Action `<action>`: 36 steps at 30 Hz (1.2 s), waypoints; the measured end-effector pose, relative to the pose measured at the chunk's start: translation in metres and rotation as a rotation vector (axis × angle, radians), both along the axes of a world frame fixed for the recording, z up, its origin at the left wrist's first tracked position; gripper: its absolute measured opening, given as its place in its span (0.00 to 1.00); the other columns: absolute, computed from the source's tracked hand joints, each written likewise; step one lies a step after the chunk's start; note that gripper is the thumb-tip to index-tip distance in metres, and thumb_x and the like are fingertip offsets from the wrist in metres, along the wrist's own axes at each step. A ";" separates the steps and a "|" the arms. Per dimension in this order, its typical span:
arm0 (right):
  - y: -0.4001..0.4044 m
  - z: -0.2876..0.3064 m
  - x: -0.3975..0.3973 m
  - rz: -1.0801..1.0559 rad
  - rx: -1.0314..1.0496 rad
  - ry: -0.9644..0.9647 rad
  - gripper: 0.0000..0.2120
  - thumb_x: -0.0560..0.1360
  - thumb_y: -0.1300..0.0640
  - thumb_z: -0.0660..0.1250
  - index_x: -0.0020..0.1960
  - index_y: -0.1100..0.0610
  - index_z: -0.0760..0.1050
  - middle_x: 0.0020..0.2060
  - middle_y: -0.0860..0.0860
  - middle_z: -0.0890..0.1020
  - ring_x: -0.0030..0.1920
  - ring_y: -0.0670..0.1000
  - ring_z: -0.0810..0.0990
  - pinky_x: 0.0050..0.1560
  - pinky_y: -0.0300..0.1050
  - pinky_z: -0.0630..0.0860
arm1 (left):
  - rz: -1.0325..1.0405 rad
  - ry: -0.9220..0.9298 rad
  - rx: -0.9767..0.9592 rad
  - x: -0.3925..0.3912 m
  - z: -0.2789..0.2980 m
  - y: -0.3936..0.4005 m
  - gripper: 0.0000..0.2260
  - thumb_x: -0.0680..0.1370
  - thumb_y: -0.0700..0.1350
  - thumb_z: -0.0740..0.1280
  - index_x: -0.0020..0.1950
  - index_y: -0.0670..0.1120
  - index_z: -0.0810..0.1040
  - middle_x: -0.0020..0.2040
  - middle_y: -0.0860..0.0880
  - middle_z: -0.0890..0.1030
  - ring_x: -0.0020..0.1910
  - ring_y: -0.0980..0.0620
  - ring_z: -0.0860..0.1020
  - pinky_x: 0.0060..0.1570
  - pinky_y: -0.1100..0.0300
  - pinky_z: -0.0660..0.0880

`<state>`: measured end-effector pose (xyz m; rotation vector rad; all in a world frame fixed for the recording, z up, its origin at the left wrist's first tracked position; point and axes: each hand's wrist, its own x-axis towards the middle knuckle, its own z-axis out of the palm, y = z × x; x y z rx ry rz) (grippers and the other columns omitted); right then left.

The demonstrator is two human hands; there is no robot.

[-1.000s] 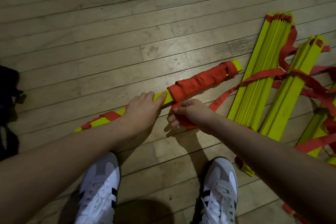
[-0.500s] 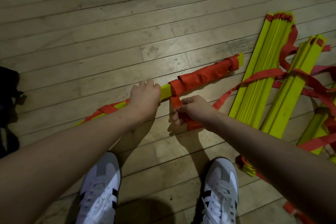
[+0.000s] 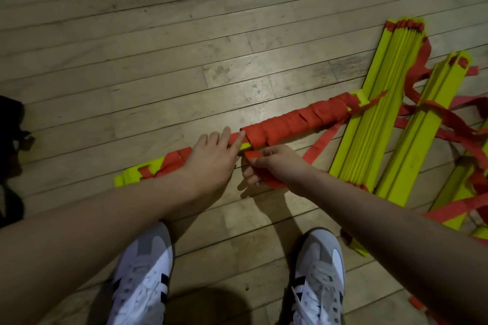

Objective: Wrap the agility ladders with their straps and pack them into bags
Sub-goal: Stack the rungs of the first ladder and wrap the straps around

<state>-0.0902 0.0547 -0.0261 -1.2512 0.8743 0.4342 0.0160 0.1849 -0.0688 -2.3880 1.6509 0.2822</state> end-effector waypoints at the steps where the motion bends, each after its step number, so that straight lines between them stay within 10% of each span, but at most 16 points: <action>1: 0.000 0.000 -0.002 0.005 -0.007 -0.001 0.05 0.80 0.66 0.59 0.50 0.65 0.73 0.38 0.59 0.82 0.31 0.51 0.80 0.32 0.40 0.77 | 0.040 0.054 0.010 -0.004 -0.002 0.002 0.30 0.79 0.47 0.61 0.79 0.44 0.53 0.70 0.36 0.66 0.63 0.36 0.71 0.59 0.46 0.69; 16: -0.002 0.005 0.000 0.078 0.167 0.004 0.06 0.82 0.65 0.55 0.54 0.62 0.70 0.41 0.57 0.82 0.35 0.52 0.83 0.38 0.45 0.81 | 0.292 0.068 -0.024 0.036 0.023 -0.042 0.27 0.79 0.44 0.65 0.73 0.40 0.58 0.64 0.41 0.69 0.62 0.42 0.69 0.56 0.51 0.69; 26: -0.008 -0.001 0.000 -0.040 0.126 0.011 0.07 0.82 0.66 0.55 0.52 0.64 0.72 0.38 0.57 0.81 0.33 0.52 0.81 0.34 0.43 0.77 | -0.013 0.039 -0.129 0.013 0.005 -0.013 0.25 0.79 0.51 0.57 0.74 0.42 0.65 0.65 0.36 0.71 0.58 0.37 0.74 0.53 0.48 0.73; 31: -0.005 -0.001 -0.003 -0.063 0.078 0.012 0.07 0.81 0.66 0.56 0.51 0.65 0.73 0.37 0.58 0.80 0.32 0.52 0.80 0.33 0.43 0.76 | 0.108 0.153 0.014 -0.003 0.008 -0.005 0.29 0.81 0.46 0.57 0.79 0.51 0.47 0.67 0.42 0.68 0.63 0.41 0.69 0.55 0.51 0.69; 36: -0.001 0.001 -0.002 -0.050 0.066 0.010 0.07 0.81 0.66 0.56 0.50 0.65 0.72 0.35 0.58 0.81 0.31 0.51 0.81 0.31 0.42 0.77 | 0.289 0.287 0.000 0.006 0.015 -0.021 0.22 0.79 0.46 0.64 0.71 0.45 0.60 0.61 0.43 0.72 0.59 0.42 0.71 0.44 0.51 0.69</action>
